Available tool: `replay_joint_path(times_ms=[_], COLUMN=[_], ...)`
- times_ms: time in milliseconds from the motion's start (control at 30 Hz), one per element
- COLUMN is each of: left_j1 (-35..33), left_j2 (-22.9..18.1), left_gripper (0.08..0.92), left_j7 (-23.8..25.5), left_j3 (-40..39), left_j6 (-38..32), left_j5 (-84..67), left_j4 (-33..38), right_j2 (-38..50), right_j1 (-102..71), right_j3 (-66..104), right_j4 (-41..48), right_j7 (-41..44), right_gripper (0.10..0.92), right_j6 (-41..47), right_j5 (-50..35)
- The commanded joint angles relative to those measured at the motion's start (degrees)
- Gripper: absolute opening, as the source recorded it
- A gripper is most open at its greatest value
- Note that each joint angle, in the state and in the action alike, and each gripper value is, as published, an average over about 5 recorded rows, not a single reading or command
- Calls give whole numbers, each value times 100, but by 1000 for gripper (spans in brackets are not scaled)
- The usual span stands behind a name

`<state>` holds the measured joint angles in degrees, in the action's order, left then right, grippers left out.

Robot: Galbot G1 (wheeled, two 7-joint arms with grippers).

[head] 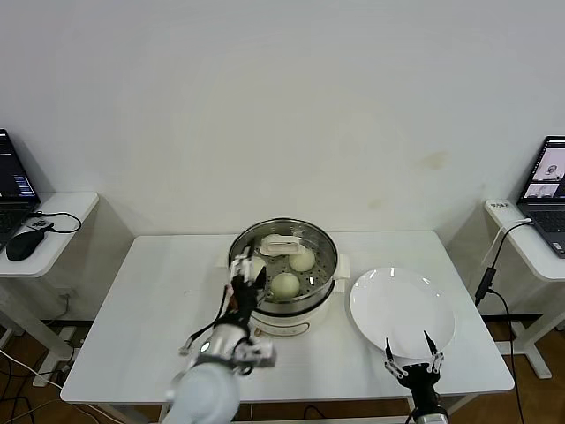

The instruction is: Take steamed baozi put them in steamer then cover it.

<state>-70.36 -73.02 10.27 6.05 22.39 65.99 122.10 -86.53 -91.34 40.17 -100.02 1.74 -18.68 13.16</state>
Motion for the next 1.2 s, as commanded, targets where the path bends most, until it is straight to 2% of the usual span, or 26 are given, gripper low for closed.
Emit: replay_joint_path(times_ms=[33, 167, 333, 500, 733, 1200], left_j1=[-3023, -3581, -3610, -3416, -3382, -3429], left_j2=[426, 325, 33, -176, -193, -207], left_gripper=[821, 823, 823, 823, 823, 823], left_j7=[-1698, -1866, -1988, -1996, -1837, -1696], left_j3=[2397, 2502, 2416, 2461, 2705, 2780], left_j6=[-2230, -2297, -2468, -2688, -2728, -2777], left_j5=[-5337, -6833, -7910, -7829, -7903, -7684], left_j4=[1160, 1121, 893, 541, 94, -153], right_j2=[250, 322, 563, 807, 883, 990], right_j1=[-170, -320, -637, -913, -1074, -1243], right_j3=[-131, -250, -392, -485, -652, -695], right_j4=[-207, -382, -733, -940, -1082, -1504], right_j7=[18, 27, 134, 207, 240, 444], right_gripper=[823, 823, 822, 823, 823, 822], right_j6=[-44, -71, 101, 279, 426, 816], right_j5=[-306, -459, -889, -1175, -1249, -1612])
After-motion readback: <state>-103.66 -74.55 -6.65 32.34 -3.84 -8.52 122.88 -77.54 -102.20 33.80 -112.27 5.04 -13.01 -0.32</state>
